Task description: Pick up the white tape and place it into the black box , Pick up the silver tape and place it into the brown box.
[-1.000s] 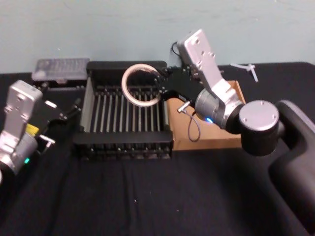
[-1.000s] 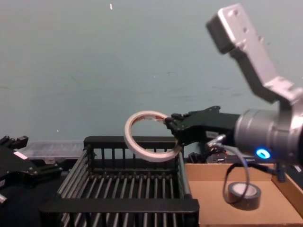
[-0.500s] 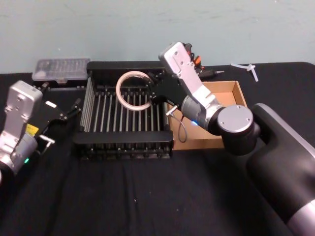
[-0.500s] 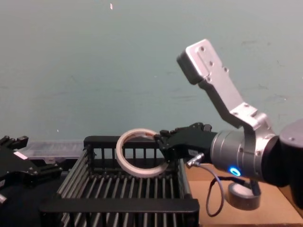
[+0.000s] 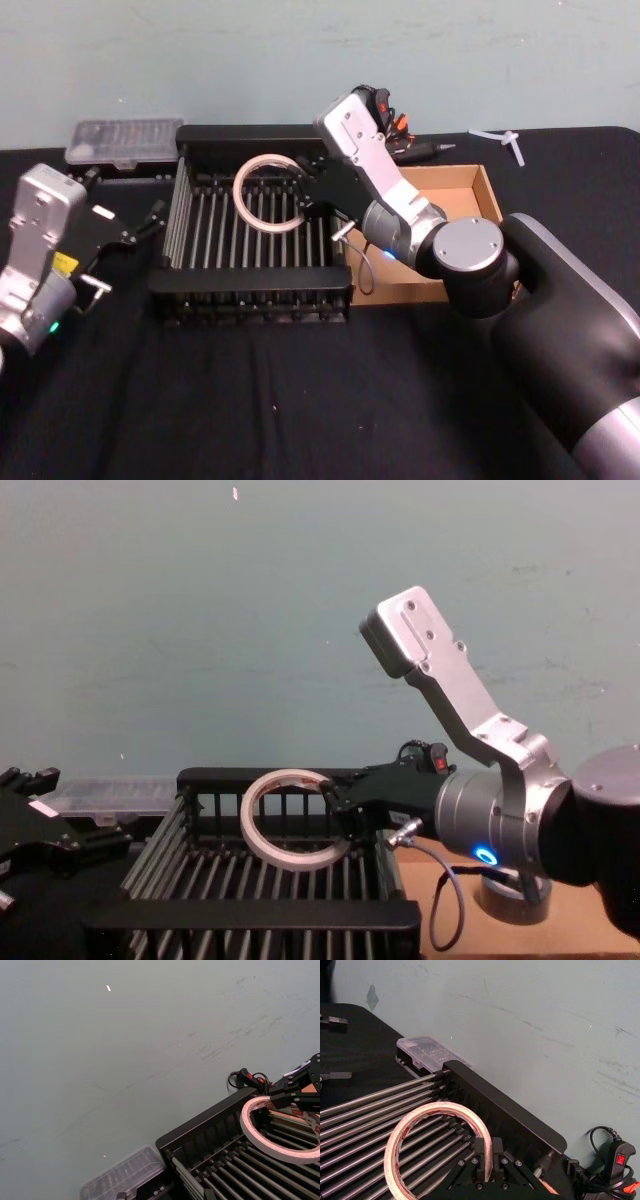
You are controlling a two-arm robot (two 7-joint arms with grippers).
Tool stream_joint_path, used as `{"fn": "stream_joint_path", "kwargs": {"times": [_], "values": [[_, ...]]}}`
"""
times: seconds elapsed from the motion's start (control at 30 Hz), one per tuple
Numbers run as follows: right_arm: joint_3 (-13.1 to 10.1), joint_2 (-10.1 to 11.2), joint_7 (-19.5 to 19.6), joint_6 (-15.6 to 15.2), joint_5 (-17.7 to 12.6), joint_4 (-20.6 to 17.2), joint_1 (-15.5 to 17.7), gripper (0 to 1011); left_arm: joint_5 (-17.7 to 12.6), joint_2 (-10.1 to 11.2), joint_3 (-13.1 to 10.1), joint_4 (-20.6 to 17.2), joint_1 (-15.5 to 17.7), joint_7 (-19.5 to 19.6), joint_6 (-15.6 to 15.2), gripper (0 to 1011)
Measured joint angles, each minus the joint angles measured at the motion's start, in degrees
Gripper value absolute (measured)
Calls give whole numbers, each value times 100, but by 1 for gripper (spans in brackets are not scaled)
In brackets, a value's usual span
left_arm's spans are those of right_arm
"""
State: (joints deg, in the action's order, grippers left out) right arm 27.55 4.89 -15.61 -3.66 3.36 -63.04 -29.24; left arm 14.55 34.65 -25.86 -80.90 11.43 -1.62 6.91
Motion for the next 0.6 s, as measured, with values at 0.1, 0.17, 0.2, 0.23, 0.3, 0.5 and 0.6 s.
{"fn": "stream_joint_path", "kwargs": {"times": [0.1,0.17,0.2,0.23,0.3,0.5,0.6], "values": [[-1,3,-2,-1,-1,-2,0,90,0,0,0,0,0,0,0,1001],[-1,4,-3,-3,-2,-5,0,90,0,0,0,0,0,0,0,1001],[-1,4,-4,-3,-2,-6,1,90,0,0,0,0,0,0,0,1001],[-1,5,-4,-4,-4,-7,1,90,0,0,0,0,0,0,0,1001],[-1,6,-6,-5,-6,-9,2,124,0,0,0,0,0,0,0,1001],[-1,10,-7,-8,-13,-13,5,282,0,0,0,0,0,0,0,1001],[-1,11,-7,-10,-17,-15,7,361,0,0,0,0,0,0,0,1001]]}}
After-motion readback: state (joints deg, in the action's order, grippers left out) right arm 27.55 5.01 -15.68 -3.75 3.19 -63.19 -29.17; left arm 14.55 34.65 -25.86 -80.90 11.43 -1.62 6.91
